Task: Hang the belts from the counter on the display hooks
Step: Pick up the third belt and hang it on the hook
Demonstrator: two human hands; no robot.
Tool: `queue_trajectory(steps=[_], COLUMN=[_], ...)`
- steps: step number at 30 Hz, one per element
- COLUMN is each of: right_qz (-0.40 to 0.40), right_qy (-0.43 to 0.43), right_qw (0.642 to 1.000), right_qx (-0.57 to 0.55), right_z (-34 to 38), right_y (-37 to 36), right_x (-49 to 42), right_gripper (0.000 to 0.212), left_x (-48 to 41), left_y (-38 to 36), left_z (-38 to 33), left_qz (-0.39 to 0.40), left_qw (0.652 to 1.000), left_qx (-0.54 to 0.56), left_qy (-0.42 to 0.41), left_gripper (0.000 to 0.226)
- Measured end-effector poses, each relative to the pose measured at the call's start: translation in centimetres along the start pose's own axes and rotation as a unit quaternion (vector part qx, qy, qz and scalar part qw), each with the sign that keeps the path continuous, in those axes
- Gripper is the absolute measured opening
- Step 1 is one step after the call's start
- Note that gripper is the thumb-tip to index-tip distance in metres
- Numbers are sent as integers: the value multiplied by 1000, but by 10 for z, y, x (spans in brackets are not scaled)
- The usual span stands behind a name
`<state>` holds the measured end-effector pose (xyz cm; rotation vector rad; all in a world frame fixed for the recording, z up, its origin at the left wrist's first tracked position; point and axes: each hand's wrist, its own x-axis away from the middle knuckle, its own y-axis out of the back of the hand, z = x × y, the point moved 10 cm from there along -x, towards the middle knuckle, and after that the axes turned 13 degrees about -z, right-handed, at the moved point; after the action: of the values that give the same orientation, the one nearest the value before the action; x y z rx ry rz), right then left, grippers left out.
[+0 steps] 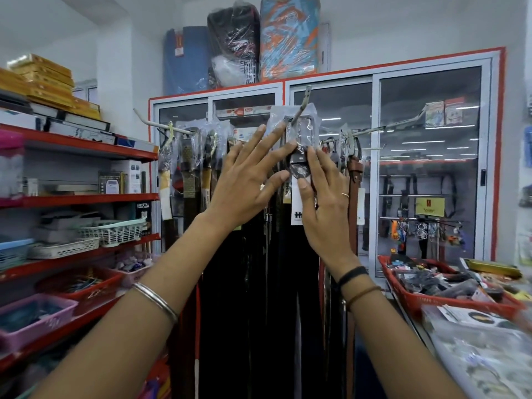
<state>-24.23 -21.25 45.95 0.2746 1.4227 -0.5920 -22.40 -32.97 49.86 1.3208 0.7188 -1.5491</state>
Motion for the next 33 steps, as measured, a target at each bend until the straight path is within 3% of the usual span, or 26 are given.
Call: queue_trajectory(steps=[4,9,15,18,22,33], right_qz=[-27,-89,3,71,131,174], right_qy=[4,37,75,112,138,146], right_qw=[999,994,996,989,976,951], right_qx=[29,57,49,61,110,208], right_z=[10,62,110,126,123,65], right_y=[12,24,-44,-89,-131,-167], right_x=[2,30,86,109,128,137], right_gripper=[45,41,41,43,46,57], left_x=[6,44,85,88,87,87], left_y=[8,54,105,106,79,29], left_z=[-3,21,95,128,152,165], left_qz=[-4,-89,-172,-153,-70,-42], left_qw=[998,985,972,971,980,983], left_qx=[55,137,116,116,126,135], left_qy=[-2,51,114,142,137,114], left_gripper=[49,40,36,40,51,54])
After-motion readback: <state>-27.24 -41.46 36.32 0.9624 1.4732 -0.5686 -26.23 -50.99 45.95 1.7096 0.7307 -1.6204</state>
